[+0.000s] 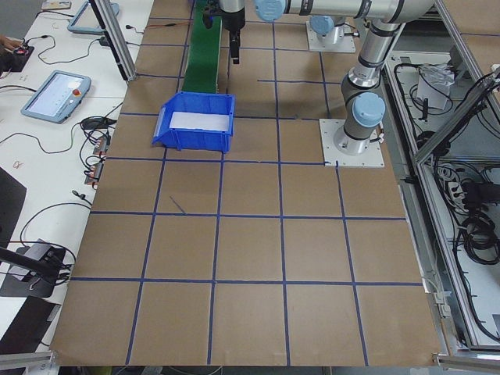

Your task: Transport two buttons from left to right

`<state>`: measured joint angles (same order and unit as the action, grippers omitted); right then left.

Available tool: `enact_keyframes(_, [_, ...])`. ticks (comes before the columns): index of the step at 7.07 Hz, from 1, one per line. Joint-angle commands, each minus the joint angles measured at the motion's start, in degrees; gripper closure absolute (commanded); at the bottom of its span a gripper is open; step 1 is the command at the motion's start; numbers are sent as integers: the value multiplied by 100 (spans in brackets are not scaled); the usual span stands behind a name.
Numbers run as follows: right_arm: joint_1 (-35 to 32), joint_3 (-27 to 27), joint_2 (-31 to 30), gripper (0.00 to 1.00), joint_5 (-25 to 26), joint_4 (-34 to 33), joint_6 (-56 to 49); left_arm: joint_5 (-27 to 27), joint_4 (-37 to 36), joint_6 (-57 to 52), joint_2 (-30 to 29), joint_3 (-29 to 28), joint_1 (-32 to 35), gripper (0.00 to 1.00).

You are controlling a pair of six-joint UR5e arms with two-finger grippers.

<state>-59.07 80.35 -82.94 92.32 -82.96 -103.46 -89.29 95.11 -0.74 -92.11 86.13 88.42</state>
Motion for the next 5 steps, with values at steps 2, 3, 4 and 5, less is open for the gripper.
enact_keyframes(2, [-1505,7,-530,0,-3,580,3644,43,-2,47,-9,-9,0,0])
enact_keyframes(3, [-2199,15,-487,0,6,510,5302,-18,7,12,0,0,-9,0])
enact_keyframes(4, [-2815,33,-391,0,84,22,6841,42,-10,64,-9,-17,-9,0])
enact_keyframes(5, [-3291,68,-242,0,302,-114,7153,34,-2,56,-9,-9,0,0])
